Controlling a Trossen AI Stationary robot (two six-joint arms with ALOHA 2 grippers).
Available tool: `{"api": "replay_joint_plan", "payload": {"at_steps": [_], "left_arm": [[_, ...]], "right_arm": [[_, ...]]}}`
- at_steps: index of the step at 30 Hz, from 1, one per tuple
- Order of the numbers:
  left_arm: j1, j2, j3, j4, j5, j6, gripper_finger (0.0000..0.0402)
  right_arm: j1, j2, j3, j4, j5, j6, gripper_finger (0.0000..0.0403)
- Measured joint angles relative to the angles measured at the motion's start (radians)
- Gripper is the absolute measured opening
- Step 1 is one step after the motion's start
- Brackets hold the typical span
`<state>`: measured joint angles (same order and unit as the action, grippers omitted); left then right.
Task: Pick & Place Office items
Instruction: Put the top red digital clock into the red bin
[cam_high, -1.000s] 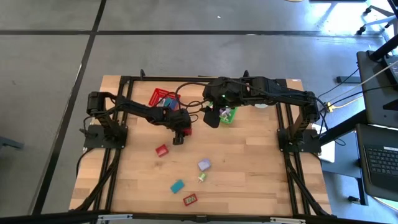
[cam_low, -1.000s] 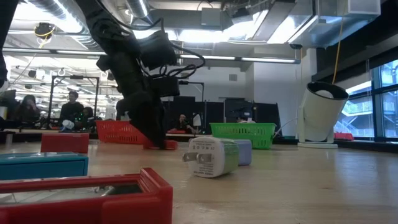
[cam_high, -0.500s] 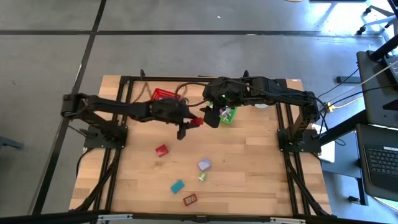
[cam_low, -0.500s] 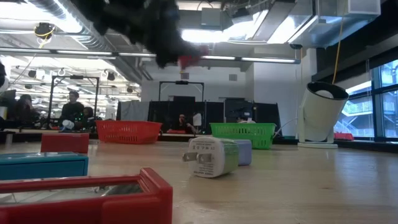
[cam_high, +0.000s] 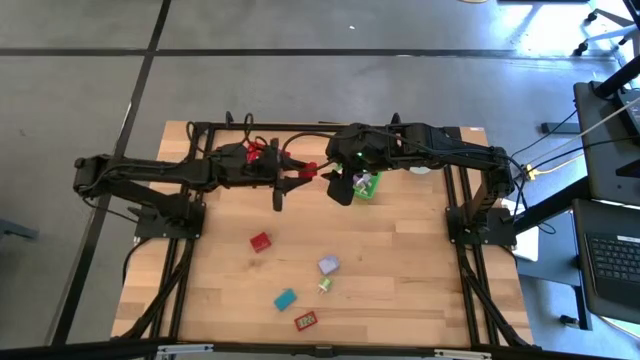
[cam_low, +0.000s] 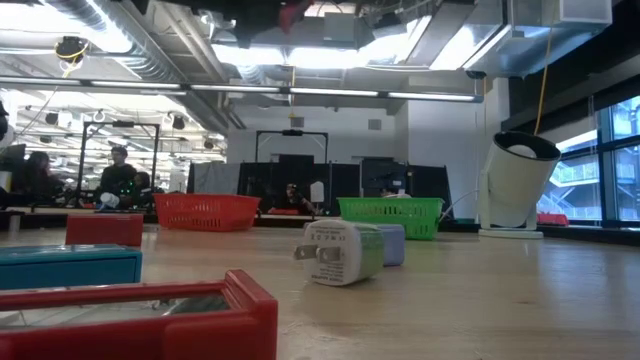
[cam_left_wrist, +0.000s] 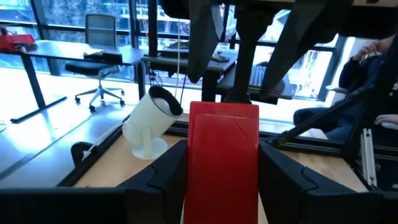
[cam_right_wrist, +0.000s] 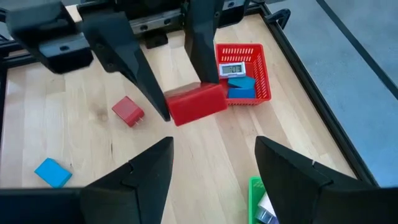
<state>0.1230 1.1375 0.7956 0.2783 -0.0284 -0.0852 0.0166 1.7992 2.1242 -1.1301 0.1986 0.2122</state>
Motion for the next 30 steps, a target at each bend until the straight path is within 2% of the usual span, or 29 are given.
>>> {"api": "replay_joint_plan", "payload": {"at_steps": [3,6,9,16,22,30], "left_arm": [[0.000,-0.002,0.000,-0.012,-0.017,-0.014,0.0151],[0.000,-0.003,0.000,-0.070,-0.090,-0.052,0.0151],[0.007,-0.003,0.000,-0.172,-0.187,-0.105,0.0151],[0.073,-0.003,0.000,-0.433,-0.304,-0.227,0.0159],[0.192,0.002,-0.004,-0.676,-0.432,-0.335,0.0156],[0.401,0.081,-0.109,-0.723,-0.417,-0.374,0.0157]], "right_arm": [[0.000,0.000,0.000,0.000,0.003,-0.014,0.0228],[0.000,0.000,0.000,0.000,0.003,-0.014,0.0228],[0.000,0.000,0.001,-0.002,0.005,-0.019,0.0228],[0.000,0.000,0.078,-0.082,0.070,-0.078,0.0228],[0.000,0.000,0.167,-0.112,0.173,-0.101,0.0228],[0.000,0.000,0.197,-0.112,0.237,-0.102,0.0228]]}}
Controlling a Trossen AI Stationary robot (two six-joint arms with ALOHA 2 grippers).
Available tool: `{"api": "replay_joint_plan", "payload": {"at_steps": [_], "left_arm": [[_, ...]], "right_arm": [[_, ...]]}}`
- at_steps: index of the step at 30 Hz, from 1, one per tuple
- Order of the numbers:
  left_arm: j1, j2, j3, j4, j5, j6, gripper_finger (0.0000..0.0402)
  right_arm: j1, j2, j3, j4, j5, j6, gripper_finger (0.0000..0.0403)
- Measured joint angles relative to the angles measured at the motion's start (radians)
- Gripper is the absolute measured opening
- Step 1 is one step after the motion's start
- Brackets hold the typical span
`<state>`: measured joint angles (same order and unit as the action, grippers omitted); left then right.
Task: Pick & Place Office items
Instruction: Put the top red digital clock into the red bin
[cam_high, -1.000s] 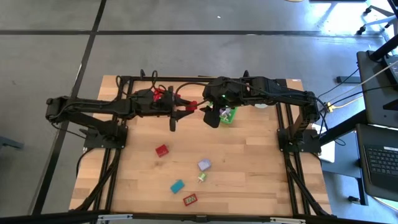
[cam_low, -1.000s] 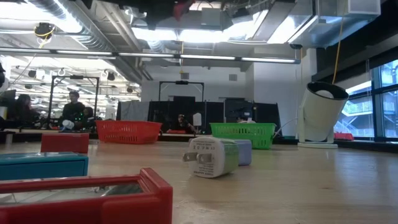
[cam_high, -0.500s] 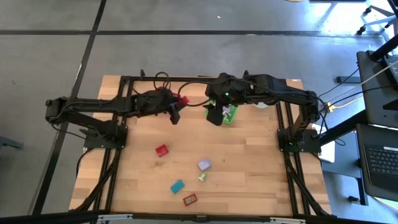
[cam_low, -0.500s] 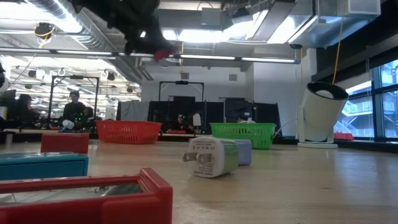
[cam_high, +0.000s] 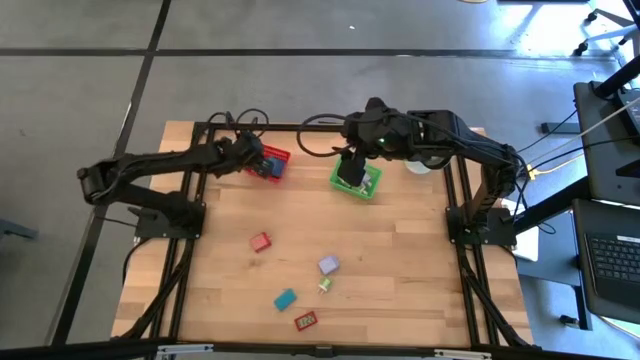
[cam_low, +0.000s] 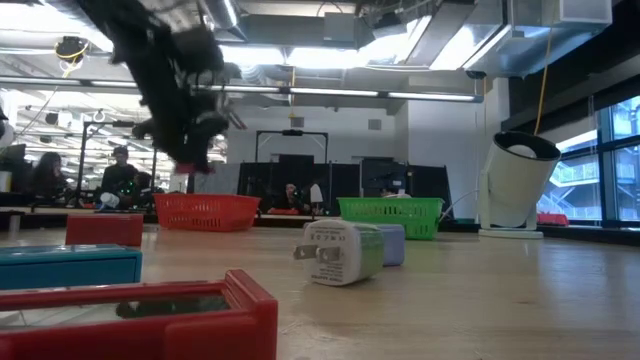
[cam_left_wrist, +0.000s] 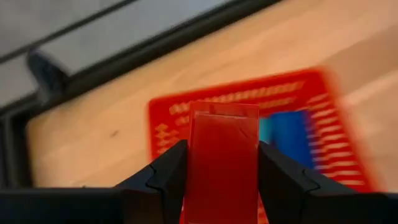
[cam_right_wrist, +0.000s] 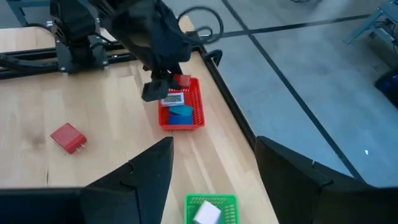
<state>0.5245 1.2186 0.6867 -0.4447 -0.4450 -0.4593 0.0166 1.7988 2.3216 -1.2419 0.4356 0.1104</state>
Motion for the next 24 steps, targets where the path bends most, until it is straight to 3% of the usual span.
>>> {"api": "replay_joint_plan", "payload": {"at_steps": [5,14,24], "left_arm": [[0.077,0.073,-0.013,0.008,0.061,-0.020,0.0157],[0.115,0.189,-0.013,0.037,0.094,0.009,0.0159],[0.114,0.184,-0.013,0.037,0.134,-0.049,0.0190]], "right_arm": [[0.000,0.000,0.001,0.002,0.003,0.000,0.0228],[0.000,0.000,0.001,0.016,0.004,-0.003,0.0228],[0.000,0.000,0.001,0.015,0.092,-0.003,0.0228]]}}
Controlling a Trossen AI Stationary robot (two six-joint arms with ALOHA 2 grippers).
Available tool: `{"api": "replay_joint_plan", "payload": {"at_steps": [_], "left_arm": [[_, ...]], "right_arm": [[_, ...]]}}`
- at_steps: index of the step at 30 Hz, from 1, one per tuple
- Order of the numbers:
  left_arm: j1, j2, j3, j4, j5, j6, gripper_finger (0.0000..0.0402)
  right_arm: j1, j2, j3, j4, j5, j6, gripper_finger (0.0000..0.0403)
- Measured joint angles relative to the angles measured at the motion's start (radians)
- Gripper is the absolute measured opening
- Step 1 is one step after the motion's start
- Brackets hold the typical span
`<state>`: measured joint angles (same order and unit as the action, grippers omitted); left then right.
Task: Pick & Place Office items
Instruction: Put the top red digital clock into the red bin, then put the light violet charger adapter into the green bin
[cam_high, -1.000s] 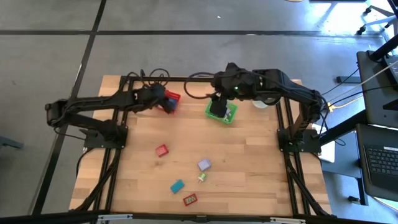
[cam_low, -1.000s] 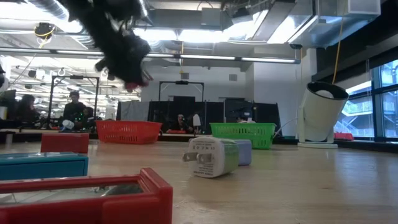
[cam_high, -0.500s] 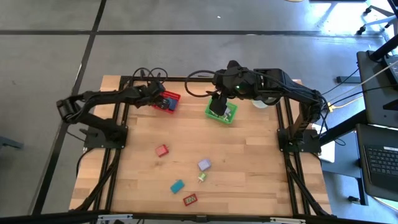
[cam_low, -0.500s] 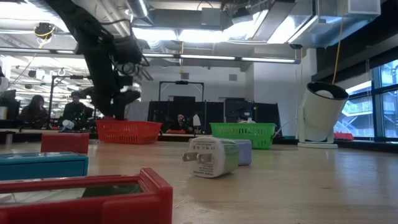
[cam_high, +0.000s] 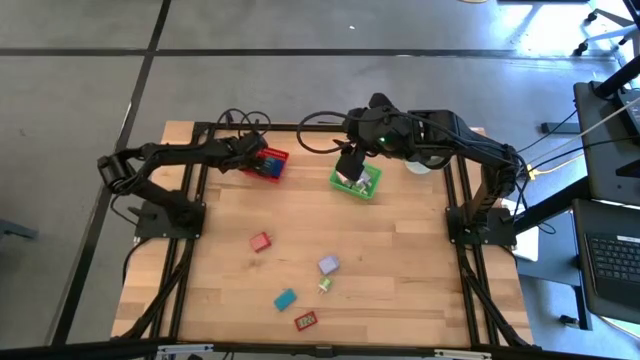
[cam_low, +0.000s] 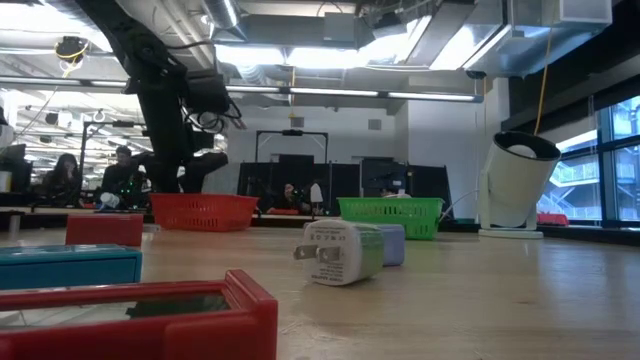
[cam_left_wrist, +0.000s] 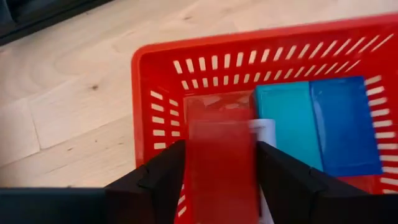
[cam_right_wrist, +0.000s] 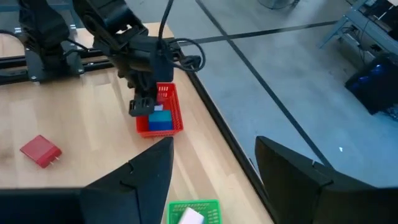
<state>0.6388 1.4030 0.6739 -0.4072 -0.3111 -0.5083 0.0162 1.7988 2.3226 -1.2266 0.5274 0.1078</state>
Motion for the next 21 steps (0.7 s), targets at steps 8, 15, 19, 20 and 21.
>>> {"api": "replay_joint_plan", "payload": {"at_steps": [8,15,19,20,21], "left_arm": [[0.000,-0.095,0.023,-0.018,0.059,0.037,0.0220],[-0.037,-0.191,0.085,-0.007,0.198,0.067,0.0223],[-0.095,-0.247,0.104,-0.008,0.229,0.031,0.0223],[-0.115,-0.265,0.105,-0.007,0.230,0.025,0.0223],[-0.137,-0.282,0.105,-0.006,0.228,0.022,0.0223]], "right_arm": [[0.000,0.000,0.000,0.000,0.000,0.014,0.0228],[0.000,0.000,0.000,-0.007,-0.055,0.045,0.0228],[0.000,0.000,0.000,-0.085,-0.102,0.022,0.0228],[0.000,0.000,-0.003,-0.119,-0.111,-0.001,0.0228],[0.000,-0.001,-0.013,-0.148,-0.125,-0.022,0.0228]]}}
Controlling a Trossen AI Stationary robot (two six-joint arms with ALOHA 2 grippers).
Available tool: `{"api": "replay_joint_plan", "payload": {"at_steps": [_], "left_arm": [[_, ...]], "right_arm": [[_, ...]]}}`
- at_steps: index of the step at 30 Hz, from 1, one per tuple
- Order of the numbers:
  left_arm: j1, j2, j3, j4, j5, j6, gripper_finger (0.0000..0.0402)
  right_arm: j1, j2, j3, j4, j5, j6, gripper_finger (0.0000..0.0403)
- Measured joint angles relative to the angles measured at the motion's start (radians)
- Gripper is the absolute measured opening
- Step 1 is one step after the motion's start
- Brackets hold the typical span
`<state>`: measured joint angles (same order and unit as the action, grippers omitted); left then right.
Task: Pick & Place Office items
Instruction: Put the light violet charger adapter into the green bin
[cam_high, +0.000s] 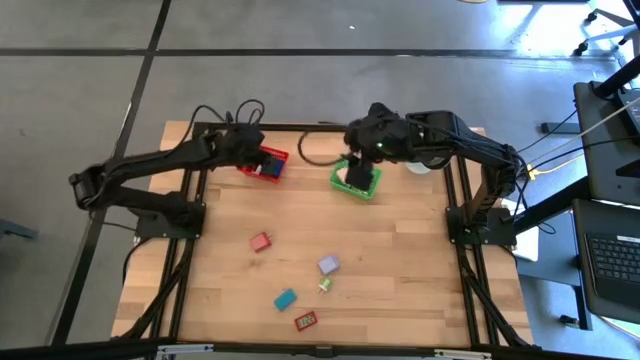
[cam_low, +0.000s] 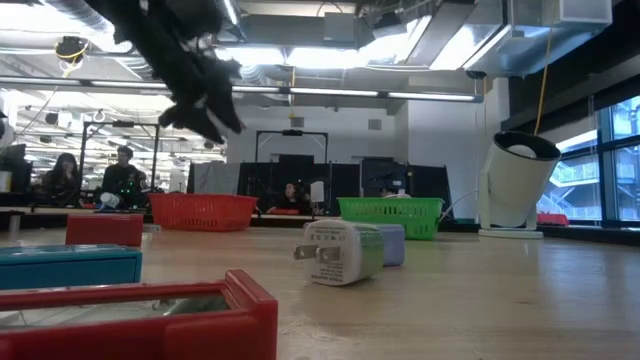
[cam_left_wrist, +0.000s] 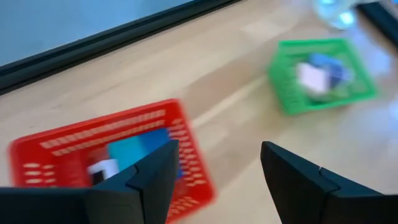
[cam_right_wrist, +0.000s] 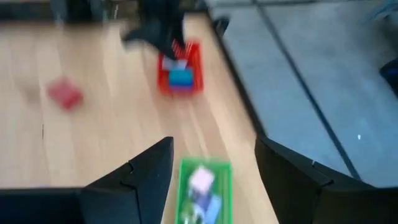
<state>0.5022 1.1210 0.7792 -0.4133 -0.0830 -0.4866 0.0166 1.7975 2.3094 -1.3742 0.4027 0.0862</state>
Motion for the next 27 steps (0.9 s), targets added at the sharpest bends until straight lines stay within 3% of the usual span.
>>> {"api": "replay_joint_plan", "payload": {"at_steps": [5,10,14,27], "left_arm": [[-0.112,-0.084,0.000,0.001,-0.044,-0.073,0.0223],[-0.238,-0.159,0.000,0.008,-0.162,-0.178,0.0223],[-0.338,-0.199,0.000,0.013,-0.217,-0.264,0.0223],[-0.571,-0.212,0.000,0.059,-0.221,-0.427,0.0223]], "right_arm": [[0.000,0.001,-0.106,-0.041,-0.142,-0.043,0.0228],[0.002,0.001,-0.281,0.041,-0.346,-0.097,0.0228],[0.023,-0.004,-0.442,0.136,-0.434,-0.075,0.0228],[0.132,-0.039,-0.949,0.906,-0.482,0.003,0.0228]]}}
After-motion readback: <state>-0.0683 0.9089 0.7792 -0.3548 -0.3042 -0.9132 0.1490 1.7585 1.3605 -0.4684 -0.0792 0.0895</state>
